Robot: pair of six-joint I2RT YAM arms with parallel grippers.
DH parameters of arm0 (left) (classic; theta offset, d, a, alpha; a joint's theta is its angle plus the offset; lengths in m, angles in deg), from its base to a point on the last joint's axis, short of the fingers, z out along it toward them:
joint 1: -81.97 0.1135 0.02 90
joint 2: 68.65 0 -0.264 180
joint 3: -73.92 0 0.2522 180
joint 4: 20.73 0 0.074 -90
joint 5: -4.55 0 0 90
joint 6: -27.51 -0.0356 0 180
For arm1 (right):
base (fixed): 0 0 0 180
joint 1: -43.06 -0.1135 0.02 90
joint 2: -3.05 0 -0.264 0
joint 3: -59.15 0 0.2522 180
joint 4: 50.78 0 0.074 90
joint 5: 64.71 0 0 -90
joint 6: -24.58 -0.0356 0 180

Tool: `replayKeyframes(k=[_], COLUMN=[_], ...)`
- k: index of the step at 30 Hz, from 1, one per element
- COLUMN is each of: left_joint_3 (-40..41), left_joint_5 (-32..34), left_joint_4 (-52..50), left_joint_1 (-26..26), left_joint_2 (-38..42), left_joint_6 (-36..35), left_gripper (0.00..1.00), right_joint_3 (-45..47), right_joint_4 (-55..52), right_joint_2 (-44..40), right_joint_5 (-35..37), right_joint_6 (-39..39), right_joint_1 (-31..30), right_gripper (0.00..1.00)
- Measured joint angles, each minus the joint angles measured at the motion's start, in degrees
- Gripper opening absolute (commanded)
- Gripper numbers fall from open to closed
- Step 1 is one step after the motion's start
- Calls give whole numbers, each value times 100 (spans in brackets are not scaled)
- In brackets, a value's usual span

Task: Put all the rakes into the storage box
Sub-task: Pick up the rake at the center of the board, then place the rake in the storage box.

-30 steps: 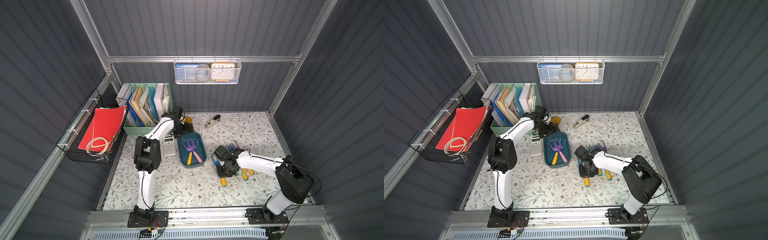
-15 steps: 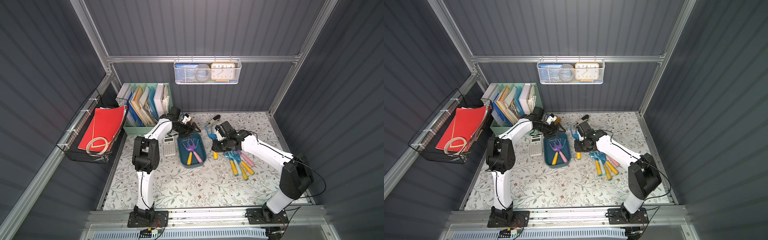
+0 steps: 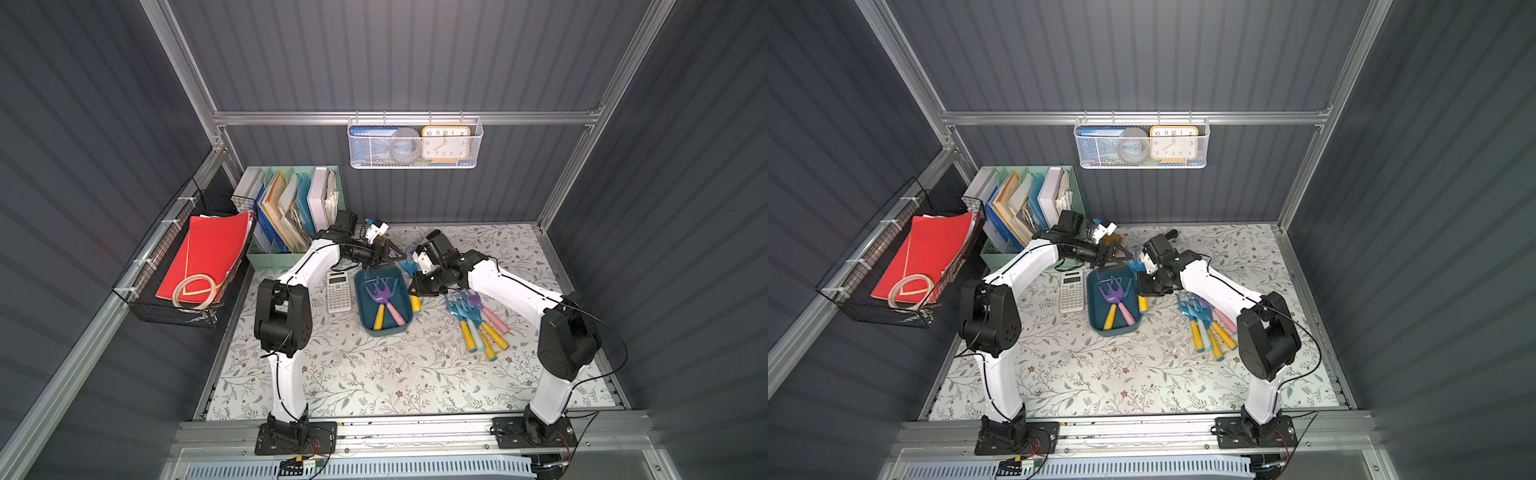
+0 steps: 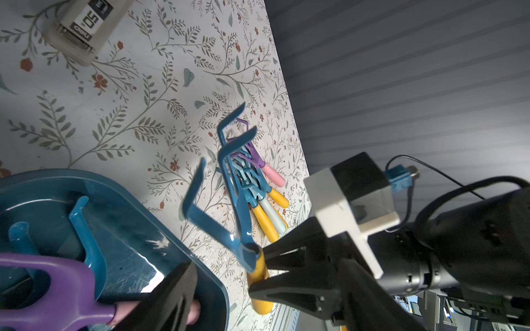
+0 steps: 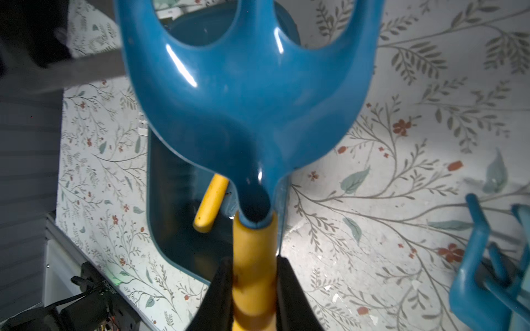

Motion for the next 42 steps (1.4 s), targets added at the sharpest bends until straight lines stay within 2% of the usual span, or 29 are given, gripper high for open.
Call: replayKeyframes(k=[3,5,8,10,13,14,15,16,18,20,27,35,38,42], left_joint_3=[-76,-96,-101,-101,-94,-57,-13,15,44,59,125,271,345,372], left_joint_5=[-11,-7,-13,9,90,153,170,177,184,271,669,1084,1217,1309], left_joint_4=[-46,-85,-155,-168,-306,-343,-374,-411,-448,-483,-702,-752,-767,-793], left_joint_1=[0,0,15,44,52,52,63,70,70,70,216,219,219,219], left_joint_2=[-133,-210,-251,-249,-249,-249,-249,-249,-247,-247,-256,-442,-619,-817], left_joint_6=[2,13,46,55,79,61,52,48,42,-28,-271,-468,-511,-599], left_gripper=[74,60,30,15,2,1,1,0,0,0,0,3,13,51], right_joint_3=[-164,-251,-339,-385,-398,-398,-398,-398,-398,-398,-286,-170,-155,-59], right_joint_4=[68,76,42,-22,35,48,33,11,-22,-72,-122,-118,-111,-107], right_joint_2=[2,7,59,166,402,442,455,459,461,461,448,448,446,428], right_joint_5=[-127,-195,-210,-212,-153,-153,-168,-179,-173,-109,367,494,503,503], right_joint_6=[61,129,186,229,348,358,365,361,345,302,258,208,201,164], right_joint_1=[-90,-184,-299,-339,-380,-393,-400,-411,-437,-446,-363,-356,-354,-354], right_gripper=[2,2,2,2,3,3,5,11,33,41,42,42,42,42])
